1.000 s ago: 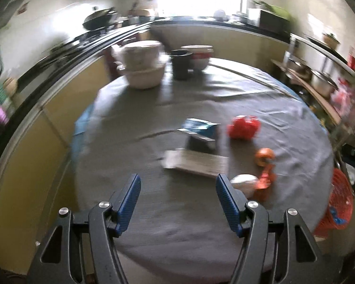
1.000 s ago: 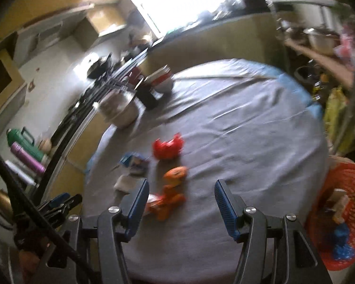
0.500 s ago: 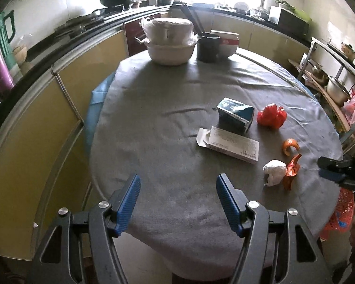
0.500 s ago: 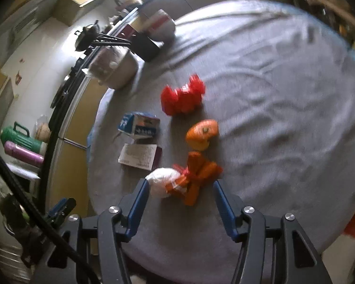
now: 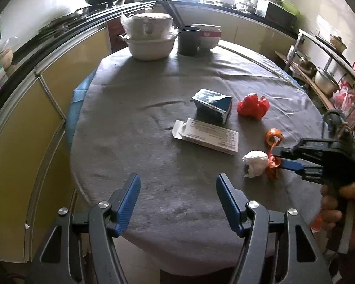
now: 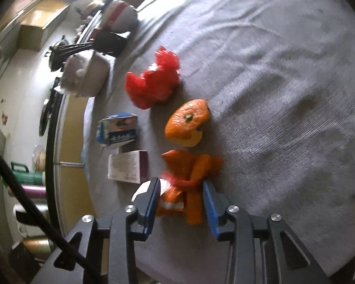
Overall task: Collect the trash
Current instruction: 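Grasp the white tissue with the left tool while the right tool holds the orange wrapper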
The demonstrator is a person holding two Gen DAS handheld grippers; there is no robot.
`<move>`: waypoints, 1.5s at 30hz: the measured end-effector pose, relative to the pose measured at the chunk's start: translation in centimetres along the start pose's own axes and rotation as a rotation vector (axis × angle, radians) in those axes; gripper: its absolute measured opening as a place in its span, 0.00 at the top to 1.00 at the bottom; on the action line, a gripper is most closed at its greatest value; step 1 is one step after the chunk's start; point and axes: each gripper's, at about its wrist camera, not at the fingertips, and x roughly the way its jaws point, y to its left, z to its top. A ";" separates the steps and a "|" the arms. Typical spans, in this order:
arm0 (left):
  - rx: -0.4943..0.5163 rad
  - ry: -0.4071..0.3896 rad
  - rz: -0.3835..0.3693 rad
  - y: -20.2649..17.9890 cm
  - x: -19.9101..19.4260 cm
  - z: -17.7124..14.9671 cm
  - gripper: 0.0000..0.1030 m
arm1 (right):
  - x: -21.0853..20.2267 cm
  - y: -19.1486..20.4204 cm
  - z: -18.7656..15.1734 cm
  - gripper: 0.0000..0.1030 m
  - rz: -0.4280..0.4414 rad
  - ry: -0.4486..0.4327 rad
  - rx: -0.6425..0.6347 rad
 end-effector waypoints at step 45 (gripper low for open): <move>0.136 0.205 -0.269 -14.0 10.7 -1.4 0.56 | -10.7 -7.3 -1.1 0.33 -0.074 -0.261 -0.158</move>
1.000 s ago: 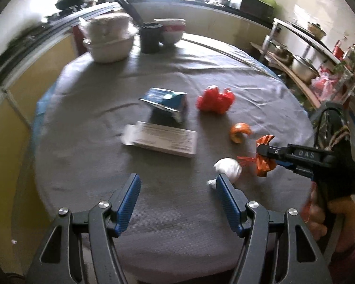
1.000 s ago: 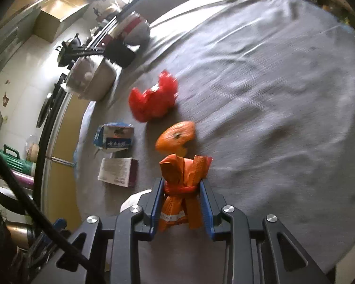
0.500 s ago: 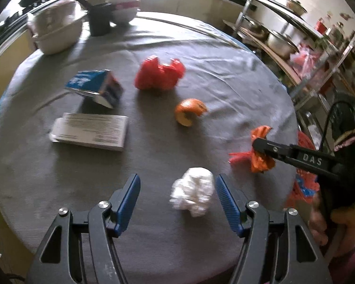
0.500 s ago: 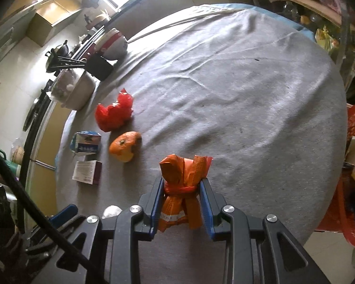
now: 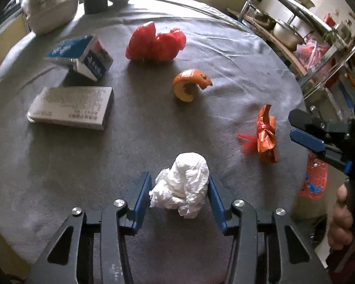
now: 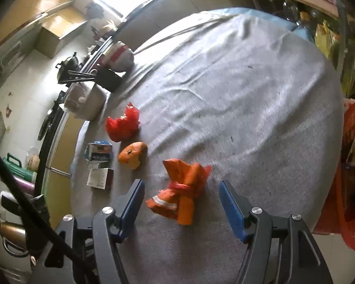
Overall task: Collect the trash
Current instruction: 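Grasp the white tissue with the left tool while the right tool holds the orange wrapper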
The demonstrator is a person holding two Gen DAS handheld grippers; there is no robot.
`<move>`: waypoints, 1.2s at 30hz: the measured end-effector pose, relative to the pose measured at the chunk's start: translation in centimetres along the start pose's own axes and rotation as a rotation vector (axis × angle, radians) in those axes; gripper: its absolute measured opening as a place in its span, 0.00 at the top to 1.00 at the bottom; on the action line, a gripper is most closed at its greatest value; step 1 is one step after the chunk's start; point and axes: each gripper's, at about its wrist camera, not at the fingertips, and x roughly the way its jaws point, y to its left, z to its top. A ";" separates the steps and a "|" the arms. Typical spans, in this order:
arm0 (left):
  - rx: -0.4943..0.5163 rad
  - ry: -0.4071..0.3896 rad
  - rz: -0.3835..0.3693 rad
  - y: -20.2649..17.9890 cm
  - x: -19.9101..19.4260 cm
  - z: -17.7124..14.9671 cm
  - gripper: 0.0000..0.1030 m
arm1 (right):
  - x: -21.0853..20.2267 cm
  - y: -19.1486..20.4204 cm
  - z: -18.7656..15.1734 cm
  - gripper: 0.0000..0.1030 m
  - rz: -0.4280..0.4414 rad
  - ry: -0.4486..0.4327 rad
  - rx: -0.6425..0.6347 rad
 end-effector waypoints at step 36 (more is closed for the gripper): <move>-0.005 -0.098 0.106 1.5 -2.8 -0.6 0.62 | 4.7 3.4 -1.1 0.73 -0.049 0.116 -0.109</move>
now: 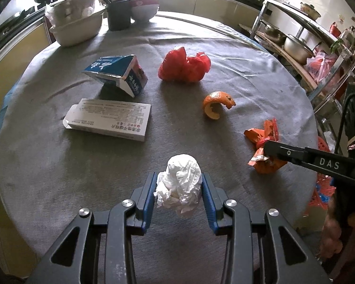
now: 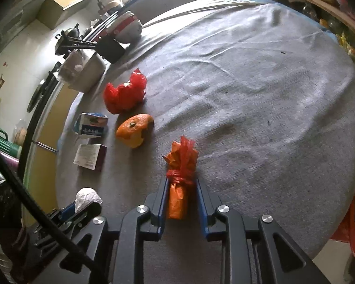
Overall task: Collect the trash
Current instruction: 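Grasp the white tissue with the left tool while the right tool holds the orange wrapper, then lift the tissue with the left tool while the right tool lifts the orange wrapper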
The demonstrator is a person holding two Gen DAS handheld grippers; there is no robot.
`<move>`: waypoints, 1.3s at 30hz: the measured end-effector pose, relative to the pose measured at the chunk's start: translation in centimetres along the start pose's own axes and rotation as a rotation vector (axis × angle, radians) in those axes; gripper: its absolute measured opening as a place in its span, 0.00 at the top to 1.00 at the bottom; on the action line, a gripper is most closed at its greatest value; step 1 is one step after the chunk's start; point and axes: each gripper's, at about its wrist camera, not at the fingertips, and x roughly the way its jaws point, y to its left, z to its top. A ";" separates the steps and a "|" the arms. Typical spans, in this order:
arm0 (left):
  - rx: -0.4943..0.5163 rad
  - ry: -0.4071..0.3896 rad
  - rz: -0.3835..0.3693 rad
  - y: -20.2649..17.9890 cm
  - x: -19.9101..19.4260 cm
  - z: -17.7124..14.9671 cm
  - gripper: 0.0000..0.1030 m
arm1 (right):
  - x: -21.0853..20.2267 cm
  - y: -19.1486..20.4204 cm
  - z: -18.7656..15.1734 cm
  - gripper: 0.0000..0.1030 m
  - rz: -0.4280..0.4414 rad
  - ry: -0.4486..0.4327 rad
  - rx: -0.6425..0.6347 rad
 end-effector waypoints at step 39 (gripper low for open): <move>0.055 -0.053 0.176 0.4 -0.2 0.1 0.60 | 0.5 2.0 -0.9 0.75 -0.020 -0.019 -0.122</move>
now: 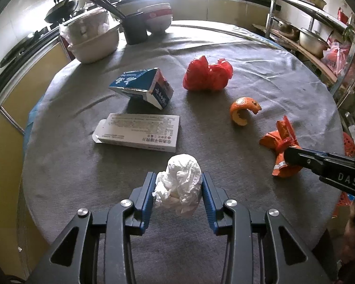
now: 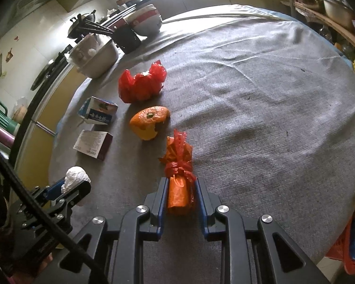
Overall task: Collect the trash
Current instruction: 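Lift the tissue with the left tool while the right tool lifts the orange wrapper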
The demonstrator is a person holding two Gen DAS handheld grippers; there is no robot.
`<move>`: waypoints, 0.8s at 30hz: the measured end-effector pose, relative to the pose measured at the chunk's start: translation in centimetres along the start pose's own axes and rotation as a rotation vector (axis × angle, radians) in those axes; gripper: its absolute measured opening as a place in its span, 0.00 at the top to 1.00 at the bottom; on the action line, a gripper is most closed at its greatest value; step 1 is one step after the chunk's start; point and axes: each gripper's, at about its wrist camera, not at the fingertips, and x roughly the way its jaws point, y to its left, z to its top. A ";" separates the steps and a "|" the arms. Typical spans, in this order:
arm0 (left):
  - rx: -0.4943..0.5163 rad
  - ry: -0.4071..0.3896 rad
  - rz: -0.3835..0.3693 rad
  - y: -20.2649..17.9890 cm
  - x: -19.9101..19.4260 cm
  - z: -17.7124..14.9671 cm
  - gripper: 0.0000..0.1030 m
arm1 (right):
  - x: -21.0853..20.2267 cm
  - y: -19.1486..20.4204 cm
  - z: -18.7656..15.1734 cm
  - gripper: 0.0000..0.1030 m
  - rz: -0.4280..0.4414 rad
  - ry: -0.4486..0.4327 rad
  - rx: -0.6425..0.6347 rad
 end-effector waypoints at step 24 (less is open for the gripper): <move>-0.108 0.026 -0.189 3.7 -0.4 -2.0 0.32 | -3.2 -0.8 -0.5 0.40 0.067 -0.114 0.014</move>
